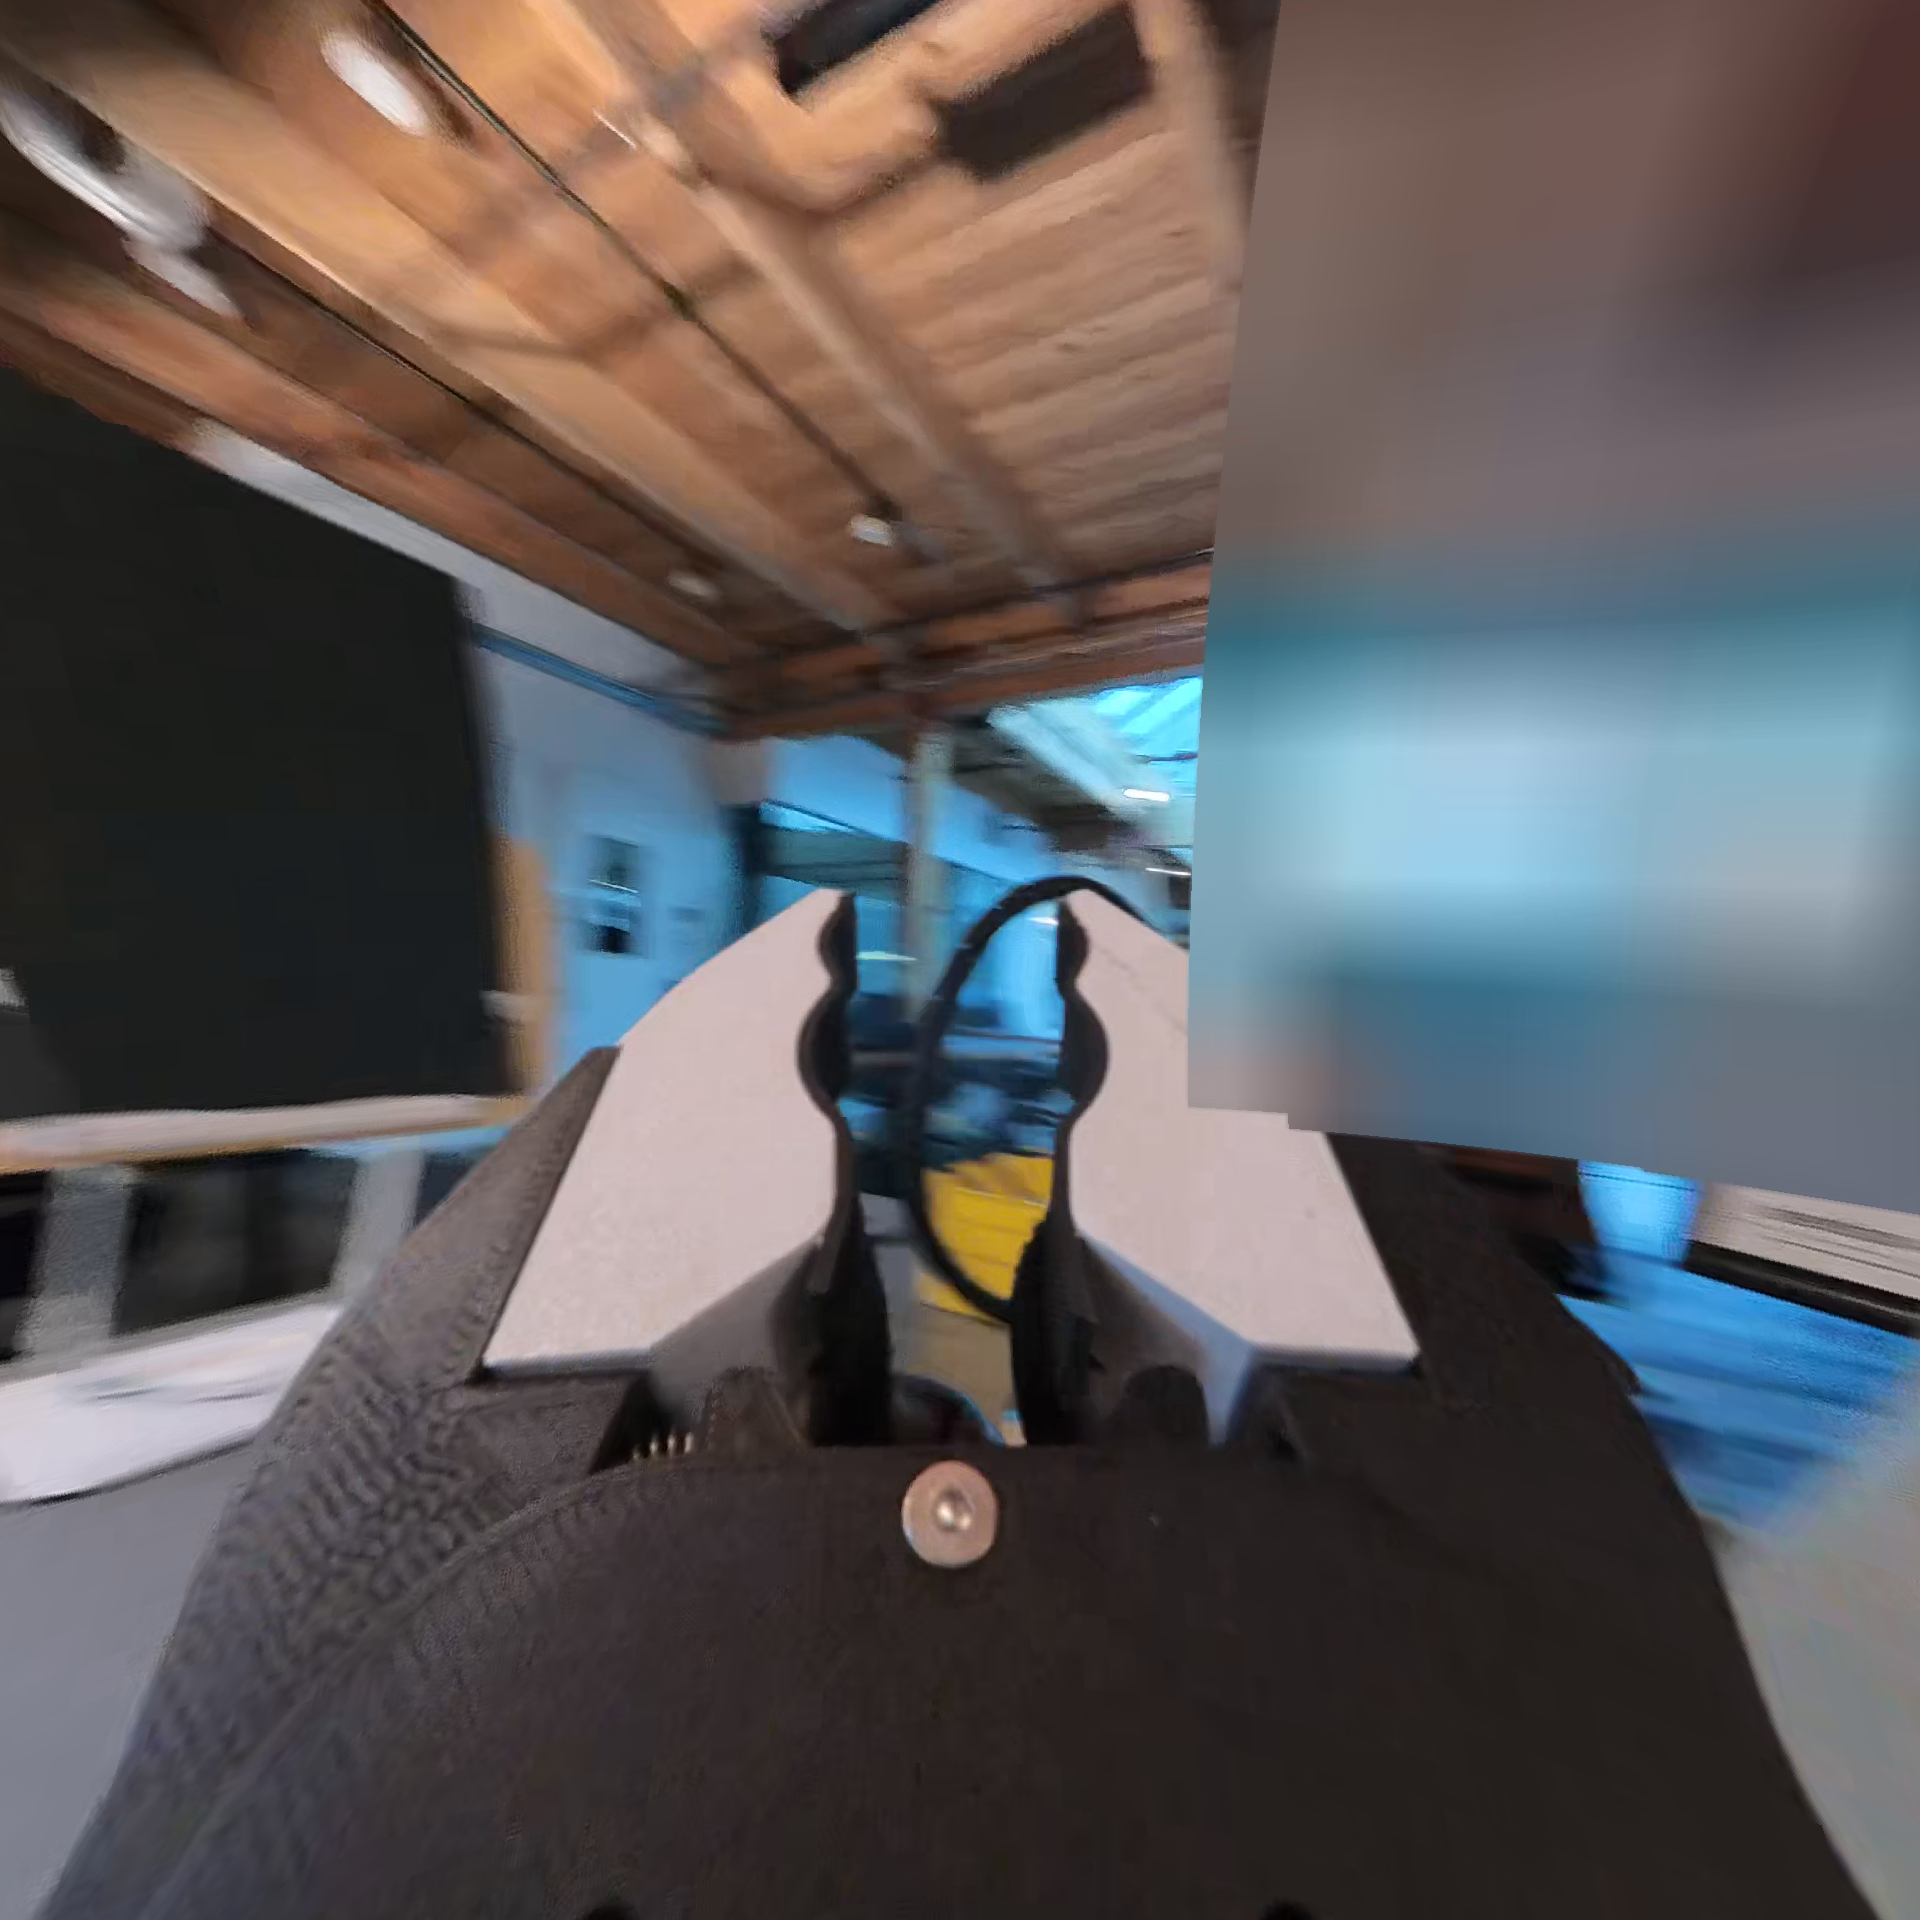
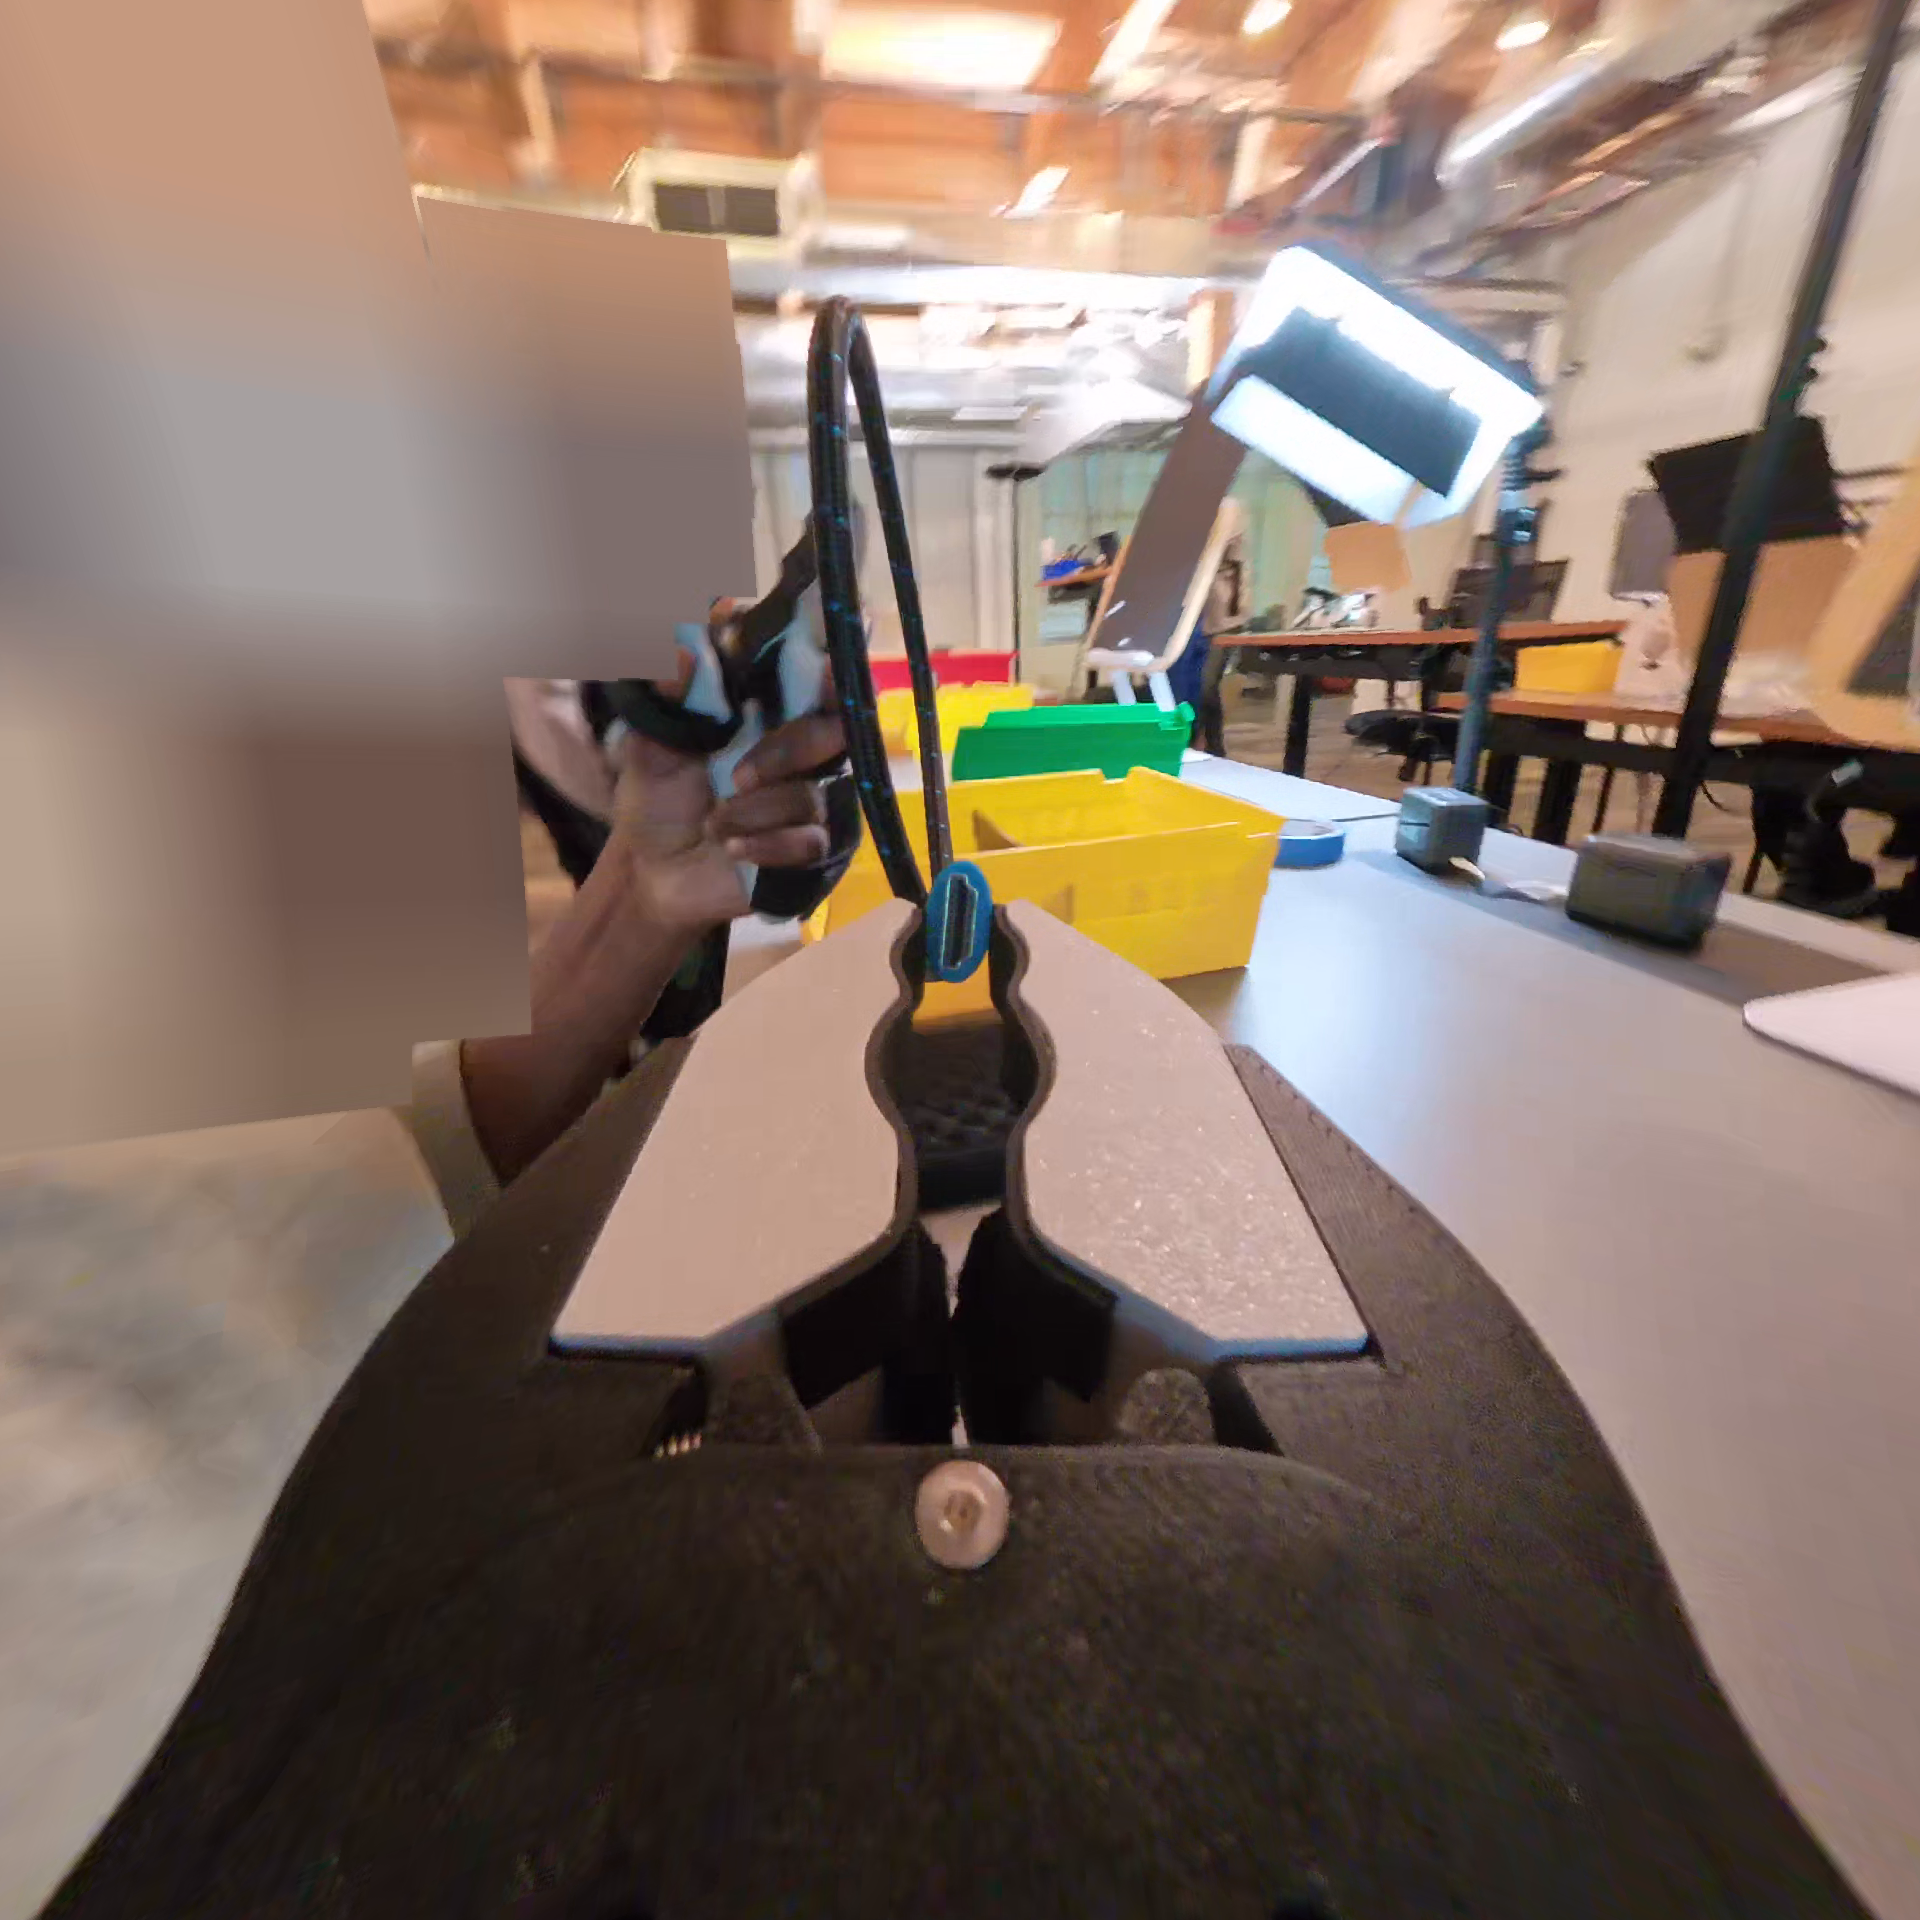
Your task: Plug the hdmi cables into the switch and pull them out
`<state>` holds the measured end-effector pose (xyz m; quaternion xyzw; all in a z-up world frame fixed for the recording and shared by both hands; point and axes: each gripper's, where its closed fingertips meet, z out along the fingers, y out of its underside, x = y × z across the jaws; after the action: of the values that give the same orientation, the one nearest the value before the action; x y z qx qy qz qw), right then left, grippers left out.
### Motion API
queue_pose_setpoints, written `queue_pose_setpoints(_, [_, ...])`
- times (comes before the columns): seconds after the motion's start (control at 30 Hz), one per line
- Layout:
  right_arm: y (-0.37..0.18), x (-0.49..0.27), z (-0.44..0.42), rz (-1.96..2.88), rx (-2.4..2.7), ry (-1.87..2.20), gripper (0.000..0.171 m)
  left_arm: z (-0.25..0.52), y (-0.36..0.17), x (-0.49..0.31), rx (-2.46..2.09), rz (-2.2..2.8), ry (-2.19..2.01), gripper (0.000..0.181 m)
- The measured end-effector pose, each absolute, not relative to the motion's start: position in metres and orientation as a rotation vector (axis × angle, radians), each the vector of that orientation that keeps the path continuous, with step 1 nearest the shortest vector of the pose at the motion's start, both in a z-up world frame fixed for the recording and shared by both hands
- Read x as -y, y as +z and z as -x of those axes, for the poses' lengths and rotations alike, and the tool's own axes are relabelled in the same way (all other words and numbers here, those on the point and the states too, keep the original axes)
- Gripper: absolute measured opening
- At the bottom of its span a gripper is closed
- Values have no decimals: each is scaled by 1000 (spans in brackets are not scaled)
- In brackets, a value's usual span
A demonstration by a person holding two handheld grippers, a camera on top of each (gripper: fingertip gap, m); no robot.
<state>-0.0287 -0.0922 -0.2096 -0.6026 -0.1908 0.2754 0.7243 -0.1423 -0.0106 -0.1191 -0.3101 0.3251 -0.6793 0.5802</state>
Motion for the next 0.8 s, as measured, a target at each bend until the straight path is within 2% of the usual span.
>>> queue_pose_setpoints(0.03, [-208, 88, 22, 1313, 338, 646, 11, 150, -114, -2, -669, 727, -1426, 45])
queue_pose_setpoints(0.1, [-204, 82, 7, 1254, 161, 729, 11, 169, -100, 2, -580, 593, -1088, 49])
queue_pose_setpoints(0.17, [-203, 78, -2, 1211, 36, 812, 12, 159, -97, 40, -708, 420, -813, 48])
queue_pose_setpoints(0.3, [-206, 73, 0, 1208, -41, 874, 12, 75, -161, 96, -1239, 389, -549, 50])
queue_pose_setpoints(0.43, [-209, 70, 14, 1256, -24, 890, 12, 33, -208, 89, -1337, 256, -26, 40])
queue_pose_setpoints(0.5, [-210, 70, 19, 1277, -19, 907, 12, 23, -226, 85, -1393, 233, 49, 31])
queue_pose_setpoints(0.6, [-216, 67, 23, 1326, -12, 885, 12, 21, -230, 76, -1384, 256, 54, 29])
queue_pose_setpoints(0.8, [-226, 61, 33, 1430, 54, 745, 11, 19, -237, 51, -1327, 232, 217, 39])
